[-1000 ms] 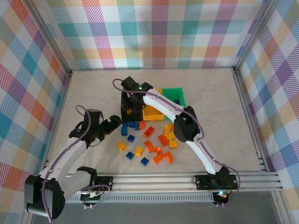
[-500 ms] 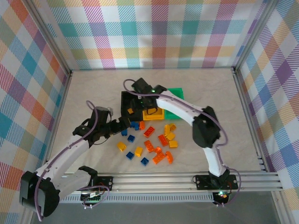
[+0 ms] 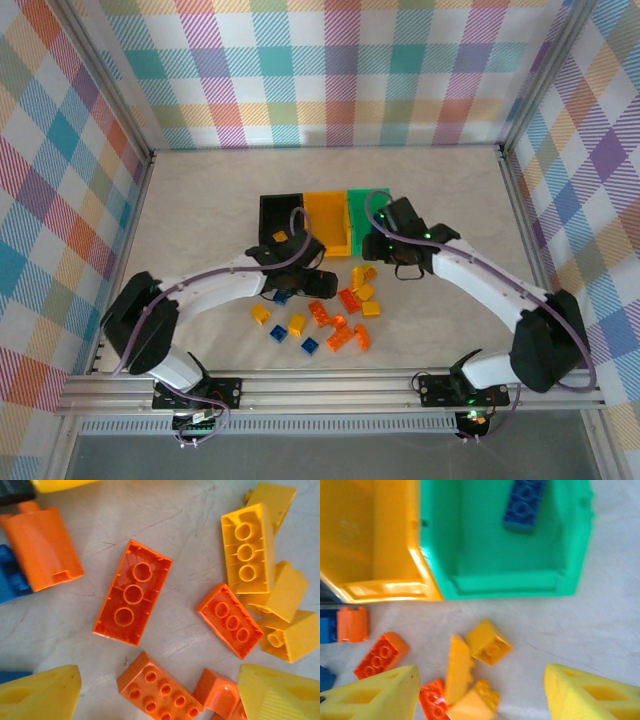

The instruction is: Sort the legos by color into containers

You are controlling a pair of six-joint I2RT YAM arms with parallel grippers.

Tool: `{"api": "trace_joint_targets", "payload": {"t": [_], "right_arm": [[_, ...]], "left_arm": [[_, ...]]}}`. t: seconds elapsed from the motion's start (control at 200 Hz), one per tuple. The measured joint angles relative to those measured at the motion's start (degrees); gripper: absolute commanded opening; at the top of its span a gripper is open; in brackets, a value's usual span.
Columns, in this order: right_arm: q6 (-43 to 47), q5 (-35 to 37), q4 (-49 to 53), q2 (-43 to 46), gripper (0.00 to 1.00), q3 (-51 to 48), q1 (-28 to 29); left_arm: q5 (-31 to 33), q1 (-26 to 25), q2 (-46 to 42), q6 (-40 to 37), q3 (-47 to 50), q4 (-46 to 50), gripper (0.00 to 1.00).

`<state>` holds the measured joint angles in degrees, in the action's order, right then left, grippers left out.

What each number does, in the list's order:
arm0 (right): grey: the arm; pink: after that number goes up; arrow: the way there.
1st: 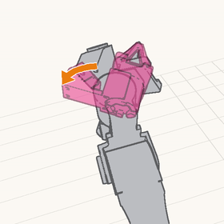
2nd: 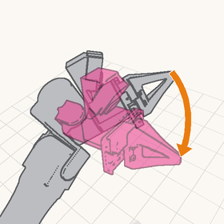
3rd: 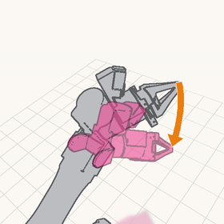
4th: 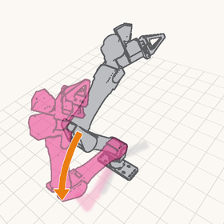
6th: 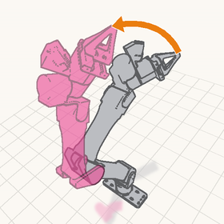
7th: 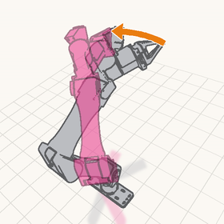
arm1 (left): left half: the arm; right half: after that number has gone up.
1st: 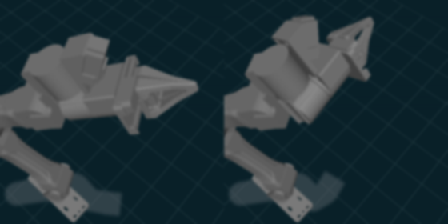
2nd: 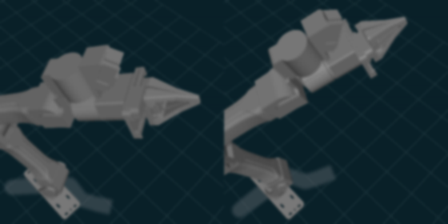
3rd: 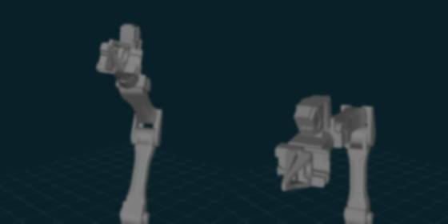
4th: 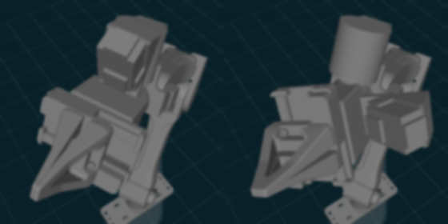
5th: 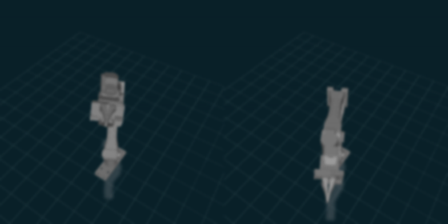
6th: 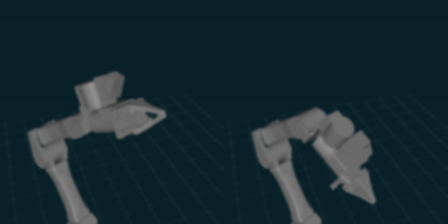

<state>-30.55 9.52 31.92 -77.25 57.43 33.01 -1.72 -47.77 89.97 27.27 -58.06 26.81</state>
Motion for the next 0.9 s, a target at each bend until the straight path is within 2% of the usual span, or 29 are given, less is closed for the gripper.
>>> {"api": "trace_joint_targets", "payload": {"t": [0.17,0.455,0.82,0.9], "right_arm": [[-0.4,-1.0,-0.7,4.7,0.67,-3.3,-1.7],[-0.3,-3.2,-2.7,6.0,0.68,-5.2,-3.9],[-0.3,-4.7,-3.5,8.9,0.68,-6.4,-6.1],[-0.4,-5.2,-3.7,9.1,0.68,-6.8,-6.4]], "left_arm": [[3.7,-0.9,6.2,-3.5,-3.8,1.8,0.73],[8.7,-0.9,12.0,-5.9,-5.6,2.7,0.7],[9.9,-1.4,16.1,-7.3,-7.8,1.8,0.57],[10.4,-1.7,16.4,-7.4,-8.1,1.8,0.57]]}}
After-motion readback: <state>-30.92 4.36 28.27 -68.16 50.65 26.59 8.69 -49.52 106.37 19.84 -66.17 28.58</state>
